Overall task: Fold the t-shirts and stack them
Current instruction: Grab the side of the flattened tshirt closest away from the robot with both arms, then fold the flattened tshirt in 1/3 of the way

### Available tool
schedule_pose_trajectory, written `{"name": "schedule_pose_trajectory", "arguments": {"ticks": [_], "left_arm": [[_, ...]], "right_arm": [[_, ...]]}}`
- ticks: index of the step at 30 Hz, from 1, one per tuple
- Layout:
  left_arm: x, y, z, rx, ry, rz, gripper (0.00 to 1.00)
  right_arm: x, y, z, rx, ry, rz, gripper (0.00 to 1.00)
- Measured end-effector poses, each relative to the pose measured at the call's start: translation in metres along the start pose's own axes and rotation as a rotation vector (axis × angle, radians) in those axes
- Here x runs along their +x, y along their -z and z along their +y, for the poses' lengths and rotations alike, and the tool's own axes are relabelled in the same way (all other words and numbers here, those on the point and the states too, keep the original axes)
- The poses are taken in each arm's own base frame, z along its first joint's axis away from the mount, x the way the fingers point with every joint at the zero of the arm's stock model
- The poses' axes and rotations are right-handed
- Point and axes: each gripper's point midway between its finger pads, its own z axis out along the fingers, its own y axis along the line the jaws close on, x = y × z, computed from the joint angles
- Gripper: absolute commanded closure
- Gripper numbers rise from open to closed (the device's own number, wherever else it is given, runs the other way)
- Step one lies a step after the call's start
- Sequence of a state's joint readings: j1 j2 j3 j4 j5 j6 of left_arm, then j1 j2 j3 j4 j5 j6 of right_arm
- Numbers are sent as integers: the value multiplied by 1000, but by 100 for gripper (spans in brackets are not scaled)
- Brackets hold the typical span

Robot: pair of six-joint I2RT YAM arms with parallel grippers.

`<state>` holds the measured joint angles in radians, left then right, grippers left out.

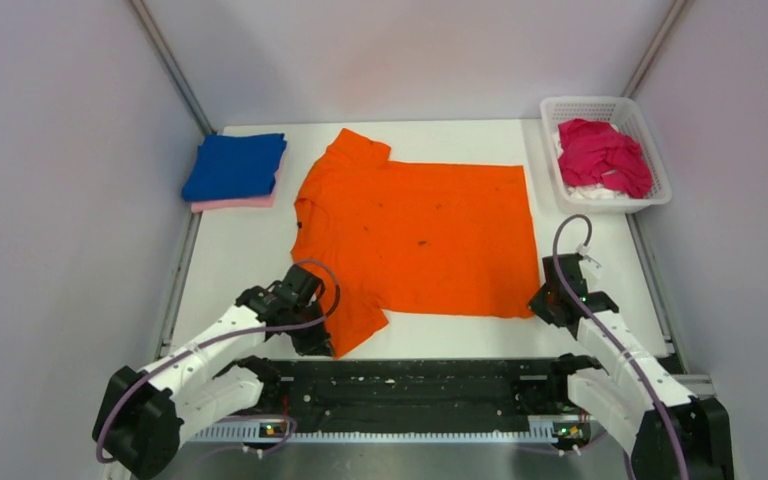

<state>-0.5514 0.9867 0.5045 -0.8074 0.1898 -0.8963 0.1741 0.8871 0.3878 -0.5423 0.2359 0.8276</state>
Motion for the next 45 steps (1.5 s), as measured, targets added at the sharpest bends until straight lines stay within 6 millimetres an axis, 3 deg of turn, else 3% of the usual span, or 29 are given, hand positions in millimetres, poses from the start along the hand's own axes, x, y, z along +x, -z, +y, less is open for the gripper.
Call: {"name": "schedule_pose_trajectory", "arguments": {"ticks": [6,11,15,19,23,29,33,39,45], "left_arm": [[10,5,-11,87,4,34,100],[-5,12,-56,219,-44,51,100],[-33,18,-98,293,-97,21,100],[-75,31,-139,355,-150,-44,100],[-125,48,-163,399,-159,-143,100],[-204,74,-159,428,-94,-295,100],[-236,87,-147,422,-68,-365,100],[-266,102,-138,415,-81,-432,100],[-281,96,-133,409,-144,-440,100]], "right_arm": [[3,7,-2,-18,-5,-1,100],[8,4,-3,3,35,48,100],[0,5,13,-23,56,64,100],[-22,9,36,-68,56,30,100],[-45,13,56,-97,57,-20,100],[-74,11,74,-83,76,-74,100],[-88,8,81,-69,84,-94,100],[-106,-1,81,-46,71,-128,100],[-112,-11,81,-30,69,-130,100]]}}
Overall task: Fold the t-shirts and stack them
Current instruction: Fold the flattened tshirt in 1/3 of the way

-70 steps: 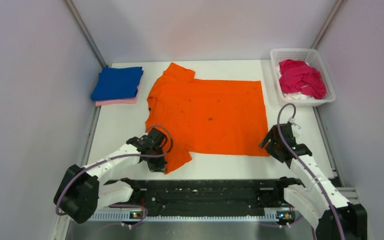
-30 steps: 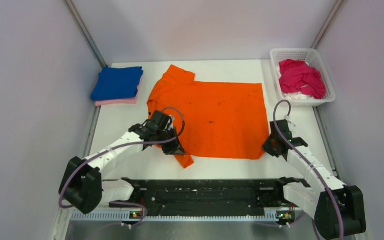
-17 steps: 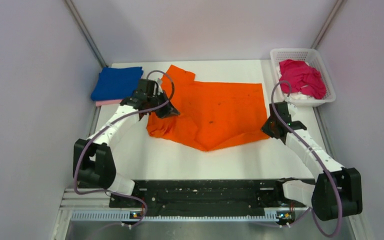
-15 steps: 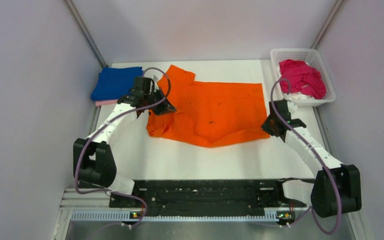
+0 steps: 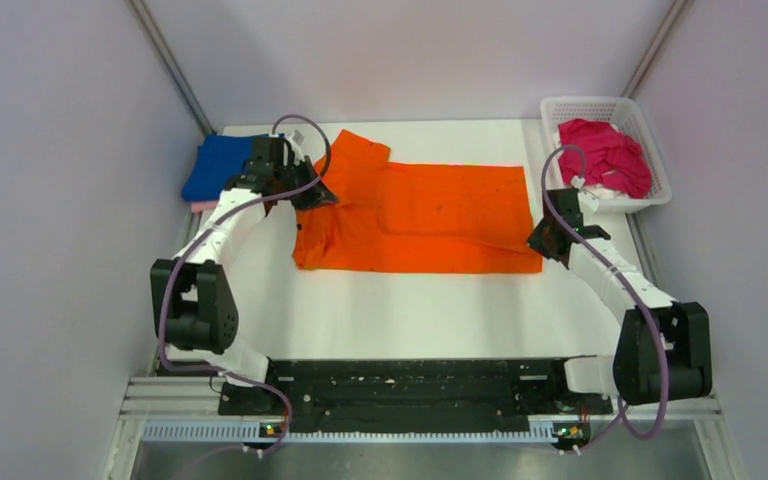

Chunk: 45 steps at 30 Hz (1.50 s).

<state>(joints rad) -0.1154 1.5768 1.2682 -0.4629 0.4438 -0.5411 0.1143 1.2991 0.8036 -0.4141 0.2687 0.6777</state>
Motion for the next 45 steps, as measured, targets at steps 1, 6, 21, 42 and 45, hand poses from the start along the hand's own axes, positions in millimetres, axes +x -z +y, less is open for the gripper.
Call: {"name": "schedule_pose_trajectory", "arguments": {"ticks": [1,6,21,42,45], "left_arm": [[-3,-3,1,6,-15,6,100],[-23,-24,11,6,-58,17,100],[-104,-109,71,-194,-144,19,18],[82,-36,51,-144,-63,201,3],[79,-46,88,-243,-10,206,3]], "right_arm": [[-1,-1,0,0,-1,-2,100],[-6,-8,4,-11,-1,-19,100],[-44,-46,13,74,15,-44,27],[51,-5,84,-336,195,151,1],[58,-13,80,-316,198,171,1]]}}
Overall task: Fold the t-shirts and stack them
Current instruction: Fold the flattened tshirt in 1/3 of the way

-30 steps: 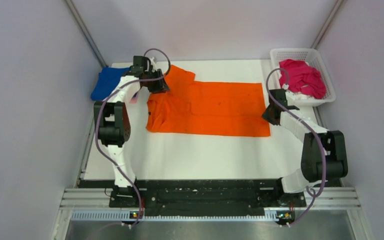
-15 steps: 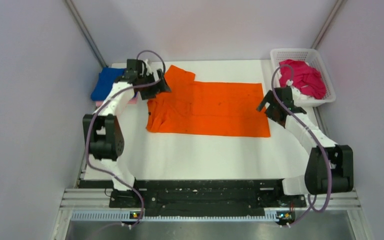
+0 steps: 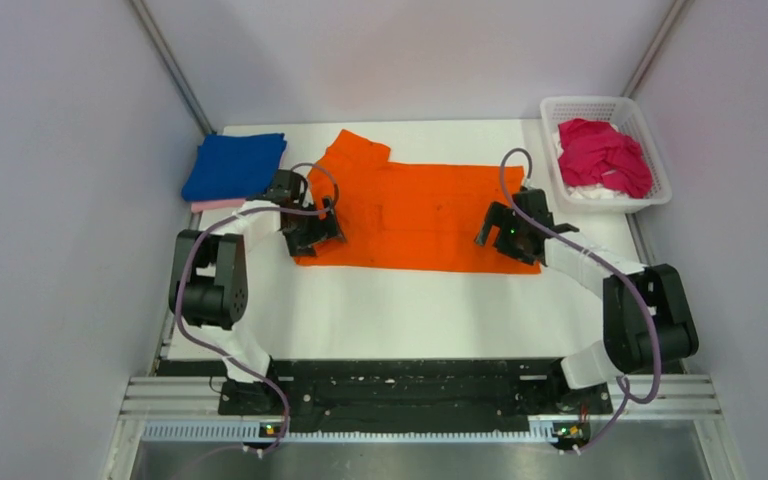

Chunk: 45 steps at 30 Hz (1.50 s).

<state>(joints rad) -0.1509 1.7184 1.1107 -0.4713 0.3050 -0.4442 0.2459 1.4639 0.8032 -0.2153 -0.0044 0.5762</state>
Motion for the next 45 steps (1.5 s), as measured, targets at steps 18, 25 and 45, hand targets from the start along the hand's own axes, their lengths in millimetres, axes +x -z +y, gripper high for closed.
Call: {"name": "schedule_pose_trajectory", "arguments": {"ticks": [18,25,45], "left_arm": [[-33,8,76,-177,160,-77,4],[-37,29,129,-396,241,-140,5],[-40,33,-14,-6,50,-173,5]], "right_arm": [[-2,-23,-20,72,-30,-34,1],[-5,-22,-28,114,-34,-52,1],[-10,19,9,-42,24,-94,1]]}}
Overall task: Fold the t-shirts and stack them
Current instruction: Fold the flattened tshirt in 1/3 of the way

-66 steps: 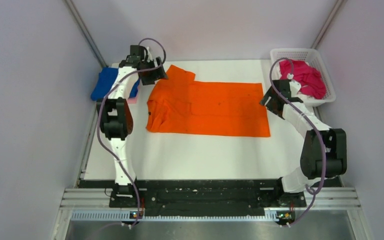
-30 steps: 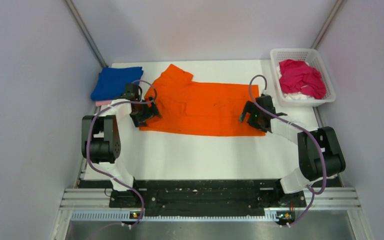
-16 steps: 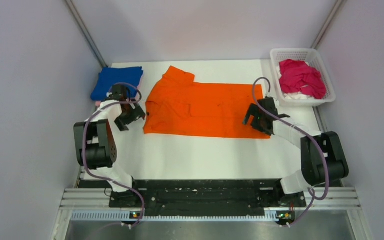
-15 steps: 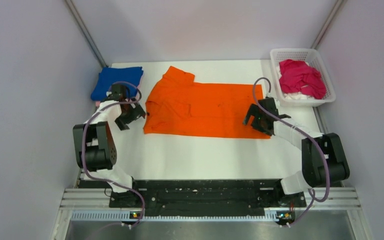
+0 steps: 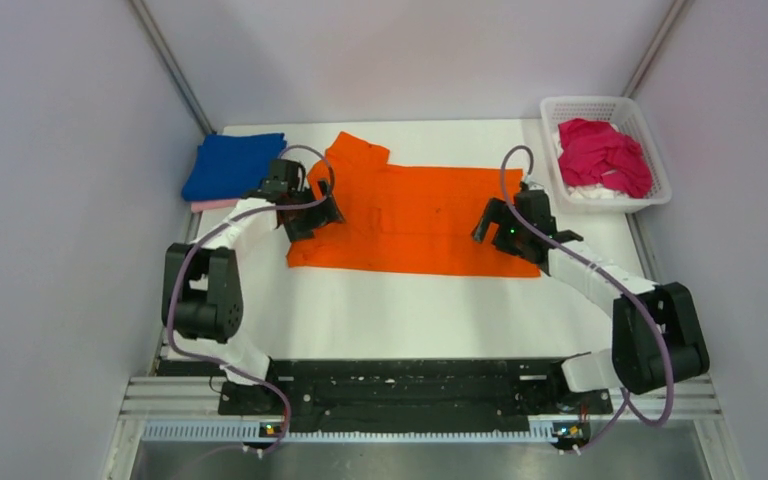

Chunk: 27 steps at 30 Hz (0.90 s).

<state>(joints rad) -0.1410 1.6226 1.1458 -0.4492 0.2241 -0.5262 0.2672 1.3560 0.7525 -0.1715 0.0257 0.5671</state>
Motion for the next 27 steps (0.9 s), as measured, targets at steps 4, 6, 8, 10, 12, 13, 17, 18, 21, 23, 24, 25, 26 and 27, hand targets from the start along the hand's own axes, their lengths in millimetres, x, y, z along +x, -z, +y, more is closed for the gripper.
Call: {"name": "schedule_pose_trajectory", "arguments": {"ticks": [4,6,8,10,12,13,17,18,21,23,24,25,26,27], "left_arm": [[20,-36,24,-66,31,97,6],[29,-46,32,-90,46,133,6],[27,-44,32,-86,40,116,6],[32,-43,36,-89,39,106,6],[36,-39,38,-85,39,89,6],[40,-37,40,-84,39,85,6],[61,-23,46,-79,54,77,6],[69,-18,47,-79,61,76,6],[93,-3,51,-84,79,78,6],[112,8,55,-93,95,80,6],[119,12,56,-93,103,79,6],[125,16,58,-93,112,76,5],[130,20,59,-92,128,71,5],[134,24,61,-92,139,68,5]], "right_arm": [[14,-16,15,-48,26,37,1],[26,-24,13,-37,33,78,1],[38,-29,6,-17,34,111,1],[40,-29,4,-12,26,108,1],[43,-27,2,-14,16,96,1],[45,-24,0,-13,10,93,1],[57,-10,-9,-14,-11,89,1],[61,-6,-11,-16,-18,89,1],[72,7,-18,-19,-34,92,1],[80,17,-22,-22,-43,106,1],[84,21,-24,-22,-44,114,1],[88,26,-25,-23,-47,125,1],[92,29,-27,-23,-51,134,1],[96,33,-28,-24,-52,145,1]]}}
